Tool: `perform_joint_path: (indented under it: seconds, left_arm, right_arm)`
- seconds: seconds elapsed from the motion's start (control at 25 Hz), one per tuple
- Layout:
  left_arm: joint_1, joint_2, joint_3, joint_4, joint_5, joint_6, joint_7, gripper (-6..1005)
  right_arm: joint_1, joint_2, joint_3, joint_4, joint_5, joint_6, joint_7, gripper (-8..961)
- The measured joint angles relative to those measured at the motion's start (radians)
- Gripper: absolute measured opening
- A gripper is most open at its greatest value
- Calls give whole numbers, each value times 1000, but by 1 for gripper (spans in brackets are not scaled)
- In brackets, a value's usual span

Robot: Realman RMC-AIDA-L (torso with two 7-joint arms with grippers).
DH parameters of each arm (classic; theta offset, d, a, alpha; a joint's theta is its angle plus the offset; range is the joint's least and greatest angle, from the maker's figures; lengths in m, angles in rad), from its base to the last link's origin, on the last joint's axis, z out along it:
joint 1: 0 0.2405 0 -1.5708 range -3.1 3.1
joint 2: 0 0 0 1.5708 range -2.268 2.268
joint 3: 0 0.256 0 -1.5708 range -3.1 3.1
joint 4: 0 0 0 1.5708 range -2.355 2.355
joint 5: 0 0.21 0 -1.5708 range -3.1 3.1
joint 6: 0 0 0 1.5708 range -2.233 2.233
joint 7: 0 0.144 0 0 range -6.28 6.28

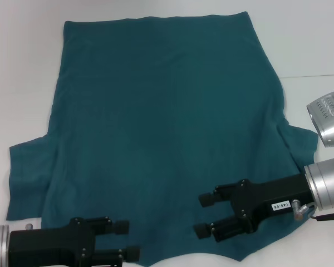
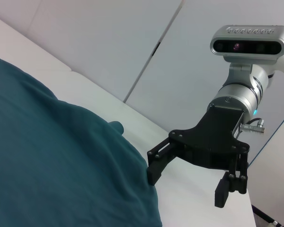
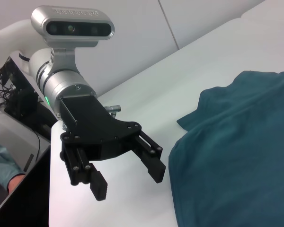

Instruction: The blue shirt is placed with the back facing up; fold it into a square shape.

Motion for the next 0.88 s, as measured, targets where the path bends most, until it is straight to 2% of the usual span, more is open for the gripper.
perform_joint_path:
  seconds: [0.64,0.72,0.88]
  left_arm:
    - [-1,1,-10,3,-2,-7,-18,763]
    - [-5,2,-44,10,-8,-20,-72,762]
    - [-34,16,-189,15,-13,-79,-284,763]
  right_arm:
    - [0,0,5,0,0,0,6,915]
    - [3,0,33,0,2,6,31,915]
    - [19,-5,119,0,3,55,162,916]
